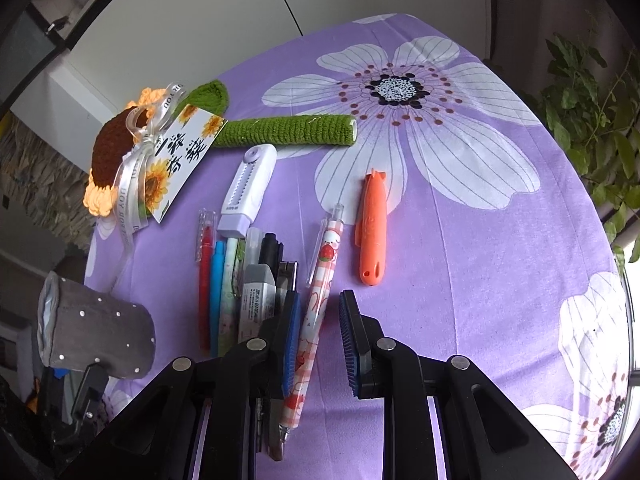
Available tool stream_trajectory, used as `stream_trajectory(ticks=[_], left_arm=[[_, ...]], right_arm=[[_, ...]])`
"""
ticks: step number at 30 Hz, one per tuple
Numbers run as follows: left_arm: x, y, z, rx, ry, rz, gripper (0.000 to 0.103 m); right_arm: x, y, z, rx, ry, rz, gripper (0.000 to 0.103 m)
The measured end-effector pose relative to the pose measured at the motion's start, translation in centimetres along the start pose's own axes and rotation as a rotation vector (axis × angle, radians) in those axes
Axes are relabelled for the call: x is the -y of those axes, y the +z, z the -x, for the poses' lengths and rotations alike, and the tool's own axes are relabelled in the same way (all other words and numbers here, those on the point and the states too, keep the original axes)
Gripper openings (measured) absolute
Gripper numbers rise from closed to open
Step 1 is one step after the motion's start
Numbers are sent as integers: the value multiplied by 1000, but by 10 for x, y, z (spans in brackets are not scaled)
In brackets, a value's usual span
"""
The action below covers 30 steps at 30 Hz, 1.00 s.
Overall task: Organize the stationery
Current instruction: 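Grasp the pink patterned pen with the right gripper while the left holds the holder, then lift the pink pen and drop it into the holder with the right gripper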
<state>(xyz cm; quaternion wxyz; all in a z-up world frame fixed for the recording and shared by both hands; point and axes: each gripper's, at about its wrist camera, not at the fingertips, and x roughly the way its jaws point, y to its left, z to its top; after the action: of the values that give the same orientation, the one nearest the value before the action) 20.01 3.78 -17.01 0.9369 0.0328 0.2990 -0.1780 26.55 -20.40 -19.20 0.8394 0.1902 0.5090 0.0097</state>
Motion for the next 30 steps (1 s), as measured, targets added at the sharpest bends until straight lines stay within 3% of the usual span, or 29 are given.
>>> stream_trajectory(ticks=[9, 19, 23, 30], left_arm=[[-5, 5, -4, 19, 53, 24, 80], [-13, 1, -26, -101, 43, 48, 79], [-9, 1, -22, -83, 45, 32, 72], [-8, 2, -22, -77, 35, 25, 69]], right_arm=[[-7, 21, -9, 11, -83, 8, 23], [-22, 29, -18, 13, -174, 110, 20], [-20, 26, -12, 8, -109, 105, 14], [-31, 16, 37, 126, -42, 144, 14]])
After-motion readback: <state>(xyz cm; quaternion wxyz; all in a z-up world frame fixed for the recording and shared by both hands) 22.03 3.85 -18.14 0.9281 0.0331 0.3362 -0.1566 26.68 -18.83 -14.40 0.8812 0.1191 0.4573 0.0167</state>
